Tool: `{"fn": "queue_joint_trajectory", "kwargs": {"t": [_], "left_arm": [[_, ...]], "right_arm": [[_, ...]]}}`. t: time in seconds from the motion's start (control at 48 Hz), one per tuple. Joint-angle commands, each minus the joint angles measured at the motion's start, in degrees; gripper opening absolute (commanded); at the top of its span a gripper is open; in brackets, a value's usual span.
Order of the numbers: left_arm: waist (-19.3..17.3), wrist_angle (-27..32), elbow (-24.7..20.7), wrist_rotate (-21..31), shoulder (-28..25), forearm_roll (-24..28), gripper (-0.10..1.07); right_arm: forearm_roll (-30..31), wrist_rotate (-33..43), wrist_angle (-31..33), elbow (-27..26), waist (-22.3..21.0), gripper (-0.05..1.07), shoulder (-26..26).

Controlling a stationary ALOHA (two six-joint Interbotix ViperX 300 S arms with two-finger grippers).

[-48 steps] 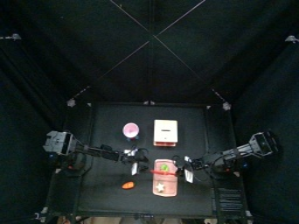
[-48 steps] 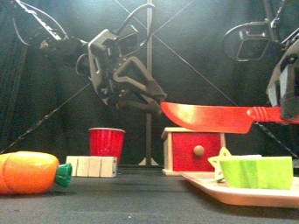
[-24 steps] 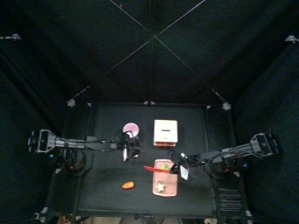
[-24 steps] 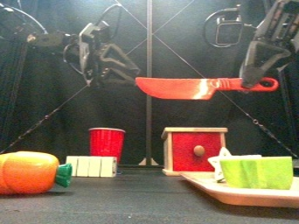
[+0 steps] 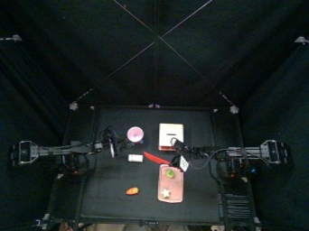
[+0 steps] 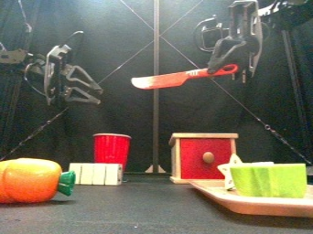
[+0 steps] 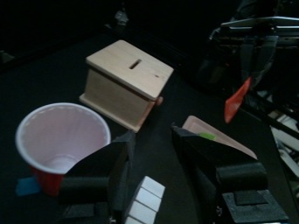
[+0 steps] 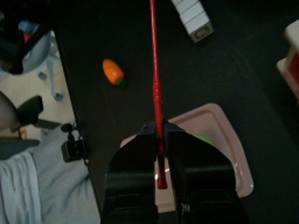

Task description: Place knife in cup

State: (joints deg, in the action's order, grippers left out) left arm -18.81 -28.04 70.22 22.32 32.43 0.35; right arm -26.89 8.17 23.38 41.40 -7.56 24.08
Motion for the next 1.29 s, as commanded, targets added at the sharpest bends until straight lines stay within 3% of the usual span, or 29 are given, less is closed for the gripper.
{"fn": "queue_joint_trajectory", "kwargs": {"t": [0.0,0.125,0.333,0.646,1.042,1.271], "left_arm": [[-1.4,-0.6,0.2,-0.1,0.8,-2.1,0.77],[-3.5,-0.4,1.3,-0.1,1.0,-6.3,0.77],[-6.0,1.6,2.7,-0.3,1.0,-10.5,0.77],[-10.0,10.1,3.0,-0.1,0.7,-11.5,0.77],[-10.8,10.2,3.6,-0.1,0.2,-11.4,0.77],[-10.5,10.2,3.7,-0.1,0.2,-11.3,0.77]], "right_arm": [[-1.1,-0.2,0.8,-3.8,-3.0,0.36,-0.3],[-1.9,-0.1,4.8,-7.5,-6.6,0.36,-2.1],[-1.4,-0.3,16.9,-15.1,-10.8,0.36,-7.5],[0.3,-0.3,30.1,-28.2,-15.0,0.36,-14.8],[0.8,-0.4,46.3,-46.9,-18.6,0.36,-28.7],[2.5,-0.4,52.0,-56.5,-19.7,0.36,-36.2]]}}
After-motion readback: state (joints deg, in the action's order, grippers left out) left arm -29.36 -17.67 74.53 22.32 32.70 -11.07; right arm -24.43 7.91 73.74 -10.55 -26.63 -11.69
